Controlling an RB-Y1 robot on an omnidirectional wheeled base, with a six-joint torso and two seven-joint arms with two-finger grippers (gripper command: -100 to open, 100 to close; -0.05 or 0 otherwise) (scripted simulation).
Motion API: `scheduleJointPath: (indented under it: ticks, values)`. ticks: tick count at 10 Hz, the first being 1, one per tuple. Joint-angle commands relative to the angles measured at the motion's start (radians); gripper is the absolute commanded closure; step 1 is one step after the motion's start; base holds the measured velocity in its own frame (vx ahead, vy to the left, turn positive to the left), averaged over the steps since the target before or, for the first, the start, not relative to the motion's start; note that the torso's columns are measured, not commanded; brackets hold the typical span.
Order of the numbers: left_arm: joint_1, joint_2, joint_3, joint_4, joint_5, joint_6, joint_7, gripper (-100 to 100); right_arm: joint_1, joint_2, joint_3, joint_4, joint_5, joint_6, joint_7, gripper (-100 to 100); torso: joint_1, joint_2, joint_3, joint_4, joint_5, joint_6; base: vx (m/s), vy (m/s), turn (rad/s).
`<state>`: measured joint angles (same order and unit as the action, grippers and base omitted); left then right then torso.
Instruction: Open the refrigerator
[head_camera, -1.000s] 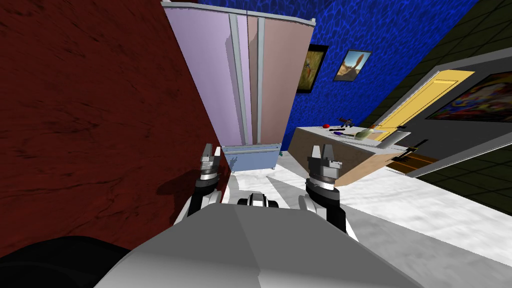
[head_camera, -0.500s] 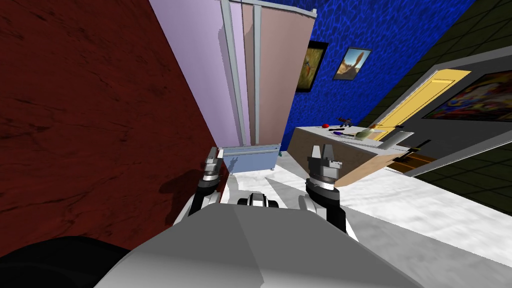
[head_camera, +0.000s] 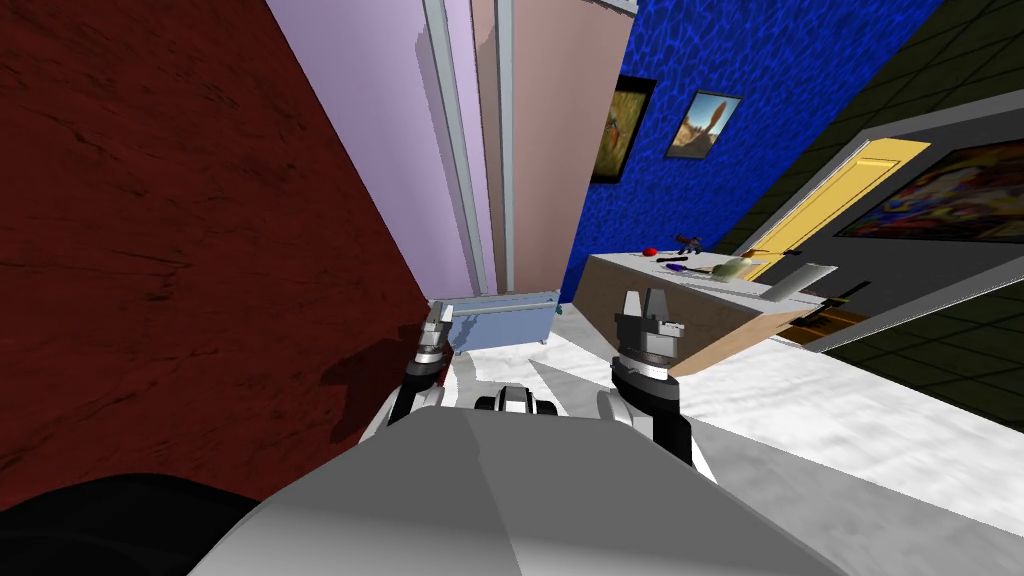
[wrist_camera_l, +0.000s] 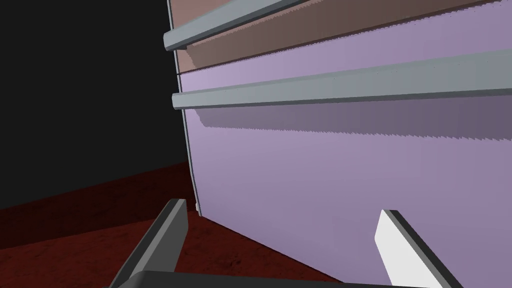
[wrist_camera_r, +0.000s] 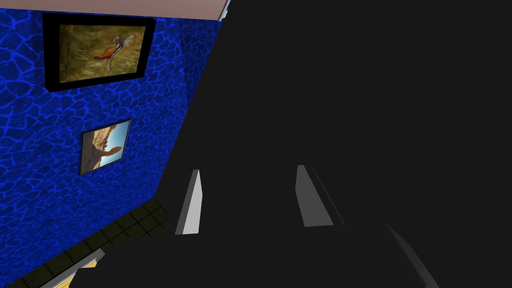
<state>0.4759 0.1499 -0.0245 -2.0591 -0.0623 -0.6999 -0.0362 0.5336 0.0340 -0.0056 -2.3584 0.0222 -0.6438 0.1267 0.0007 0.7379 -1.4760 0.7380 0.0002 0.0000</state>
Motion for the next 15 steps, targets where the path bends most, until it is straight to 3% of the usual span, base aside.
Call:
scheduleJointPath:
  ticks: [1,8,15]
  values:
    - [-0.017,0.011,-0.003,0.072,0.006,-0.03,0.012,-100,0.0,0.0,0.0,0.0,0.0,0.0,0.0,0,-0.001,-0.001,-0.001,0.0,0.0,0.0,0.12,-0.046,-0.051]
    - [-0.056,0.026,-0.016,0.256,0.019,-0.114,0.038,-100,0.0,0.0,0.0,0.0,0.0,0.0,0.0,0,0.0,0.001,0.001,0.0,0.0,0.0,0.113,-0.032,-0.037]
    - [-0.098,0.015,-0.03,0.467,0.033,-0.202,0.066,-100,0.0,0.0,0.0,0.0,0.0,0.0,0.0,0,0.0,0.003,0.002,0.001,0.0,0.0,0.127,-0.03,-0.041]
